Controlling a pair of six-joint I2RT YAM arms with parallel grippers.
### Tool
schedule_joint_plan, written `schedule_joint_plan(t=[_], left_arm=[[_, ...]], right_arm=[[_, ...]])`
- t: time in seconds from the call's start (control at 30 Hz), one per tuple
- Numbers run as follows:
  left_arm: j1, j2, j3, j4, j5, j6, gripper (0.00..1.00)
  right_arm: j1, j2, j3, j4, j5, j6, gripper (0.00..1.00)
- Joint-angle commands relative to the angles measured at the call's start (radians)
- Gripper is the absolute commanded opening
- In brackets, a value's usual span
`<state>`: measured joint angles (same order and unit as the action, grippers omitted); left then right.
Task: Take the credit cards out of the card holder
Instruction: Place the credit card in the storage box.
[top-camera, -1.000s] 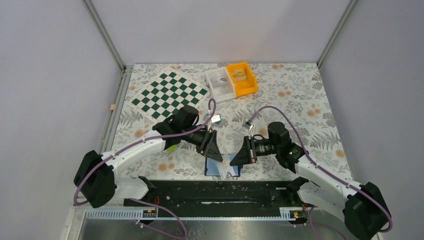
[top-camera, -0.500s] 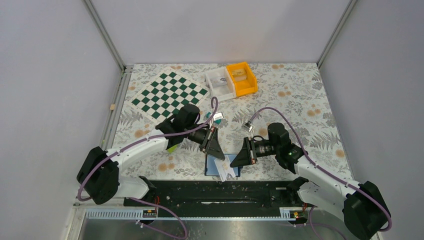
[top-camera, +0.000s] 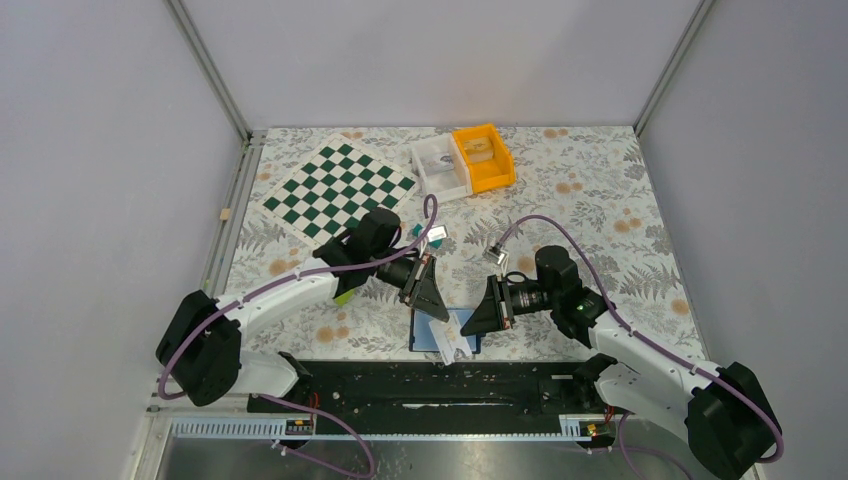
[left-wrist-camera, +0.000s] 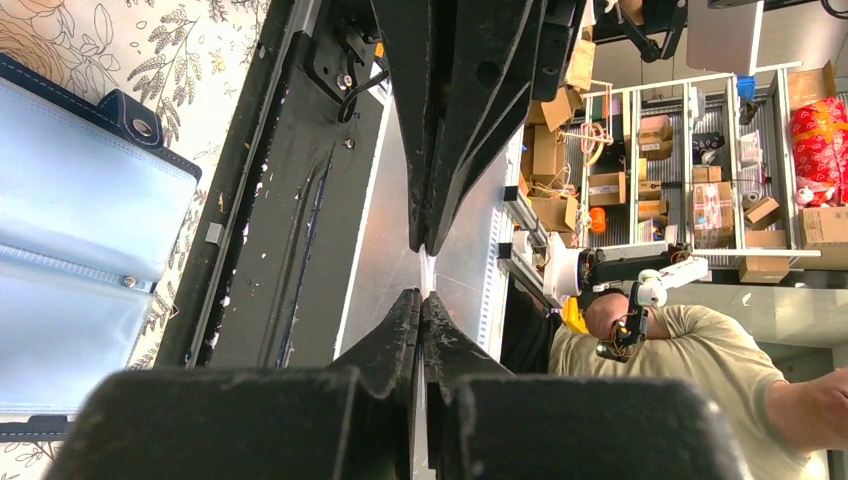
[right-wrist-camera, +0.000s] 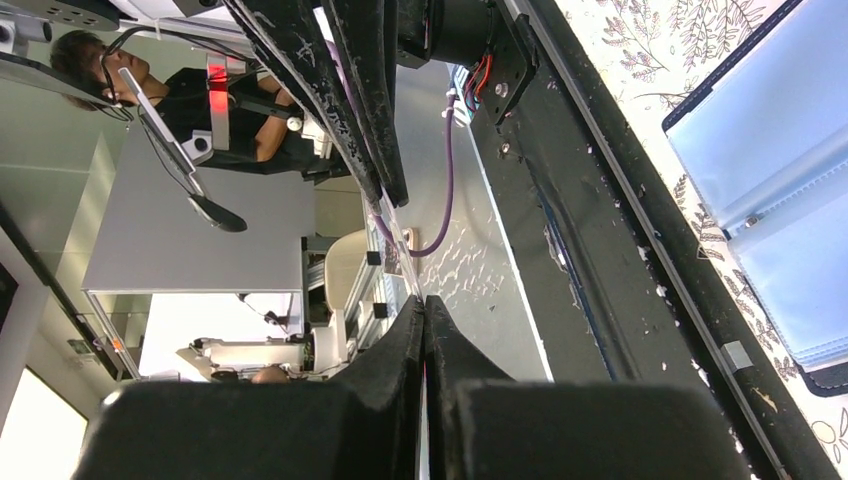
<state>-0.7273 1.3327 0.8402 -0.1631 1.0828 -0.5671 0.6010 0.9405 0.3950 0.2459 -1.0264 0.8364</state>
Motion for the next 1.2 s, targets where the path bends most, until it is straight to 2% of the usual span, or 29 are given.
schedule_joint_plan(t=[0.0, 0.1, 0.2, 0.27, 0.37, 0.43, 0.53, 0.7, 0.77, 0.83, 0.97, 1.03, 1.17], left_arm=[[0.001, -0.005, -0.001, 0.018, 0.038, -0.013, 0.0], [0.02, -0.013, 0.014, -0.015, -0.026, -0.036, 0.0], [0.07, -0.046, 0.016, -0.005, -0.102, -0.1, 0.0], [0.108, -0.078, 0.012, 0.042, -0.142, -0.167, 0.0], [0.16, -0.108, 0.037, 0.081, -0.227, -0.242, 0.0], [0.186, -0.108, 0.078, 0.067, -0.326, -0.267, 0.0], [0.214, -0.103, 0.136, 0.048, -0.561, -0.303, 0.0], [0.226, -0.094, 0.108, 0.271, -0.937, -0.486, 0.0], [0.226, -0.057, 0.119, 0.357, -1.042, -0.522, 0.0], [0.241, 0.035, 0.169, 0.39, -1.101, -0.573, 0.0], [0.3, 0.271, 0.309, 0.498, -1.015, -0.706, 0.0], [0.312, 0.387, 0.391, 0.542, -1.012, -0.723, 0.0], [0.313, 0.521, 0.511, 0.522, -1.177, -0.669, 0.0]], right_arm=[[-0.003, -0.013, 0.021, 0.019, 0.018, 0.012, 0.08], [-0.003, -0.033, 0.047, -0.043, 0.071, 0.0, 0.35], [-0.003, -0.085, 0.074, -0.118, 0.159, -0.004, 0.56], [-0.003, -0.133, 0.076, -0.136, 0.241, 0.022, 0.78], [-0.003, -0.201, 0.057, -0.12, 0.31, 0.065, 0.98], [-0.003, -0.237, 0.048, -0.124, 0.352, 0.075, 0.99], [-0.003, -0.272, 0.021, -0.122, 0.405, 0.084, 1.0], [-0.003, -0.31, 0.001, -0.179, 0.441, 0.059, 0.99], [-0.003, -0.335, 0.003, -0.217, 0.457, 0.037, 0.99], [-0.003, -0.359, 0.002, -0.239, 0.478, 0.018, 1.0], [-0.004, -0.396, 0.008, -0.316, 0.505, -0.021, 0.99], [-0.003, -0.408, 0.021, -0.357, 0.517, -0.049, 0.99], [-0.003, -0.414, 0.059, -0.444, 0.526, -0.109, 1.0]])
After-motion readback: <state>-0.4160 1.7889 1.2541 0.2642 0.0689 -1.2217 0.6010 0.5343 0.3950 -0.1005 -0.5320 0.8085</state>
